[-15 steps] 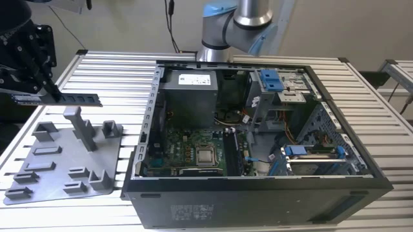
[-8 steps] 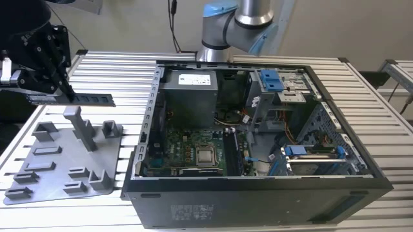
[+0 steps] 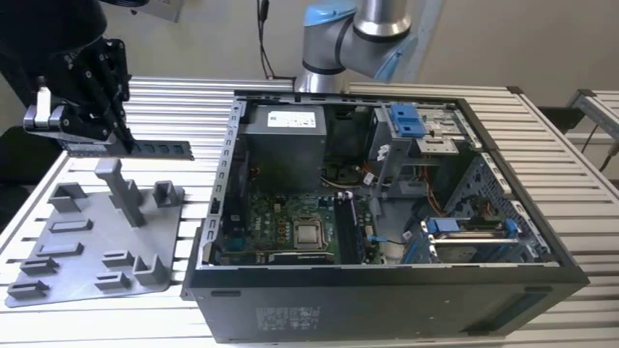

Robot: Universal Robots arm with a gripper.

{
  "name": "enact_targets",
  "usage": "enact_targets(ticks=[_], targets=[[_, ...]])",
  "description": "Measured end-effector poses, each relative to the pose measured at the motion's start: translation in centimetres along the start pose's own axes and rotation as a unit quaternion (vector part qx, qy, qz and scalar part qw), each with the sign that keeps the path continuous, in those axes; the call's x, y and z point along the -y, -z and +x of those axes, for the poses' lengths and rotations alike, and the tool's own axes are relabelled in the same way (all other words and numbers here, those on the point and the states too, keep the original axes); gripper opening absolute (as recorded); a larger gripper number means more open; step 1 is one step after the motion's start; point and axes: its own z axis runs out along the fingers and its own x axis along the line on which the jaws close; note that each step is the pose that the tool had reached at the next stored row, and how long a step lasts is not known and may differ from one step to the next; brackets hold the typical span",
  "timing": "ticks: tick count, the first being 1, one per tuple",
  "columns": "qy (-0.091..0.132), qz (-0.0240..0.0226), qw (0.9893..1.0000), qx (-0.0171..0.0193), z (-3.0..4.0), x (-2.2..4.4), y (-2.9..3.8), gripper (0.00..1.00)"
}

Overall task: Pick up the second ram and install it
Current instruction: 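Pick up the second ram and move it above second insertion slot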

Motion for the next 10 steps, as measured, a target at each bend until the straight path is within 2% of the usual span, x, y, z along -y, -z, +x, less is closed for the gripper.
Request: enact_targets(ticks=[10], targets=[[0.000, -0.0001, 1.0000, 0.0000, -0.12, 3.13, -0.07, 0.15]])
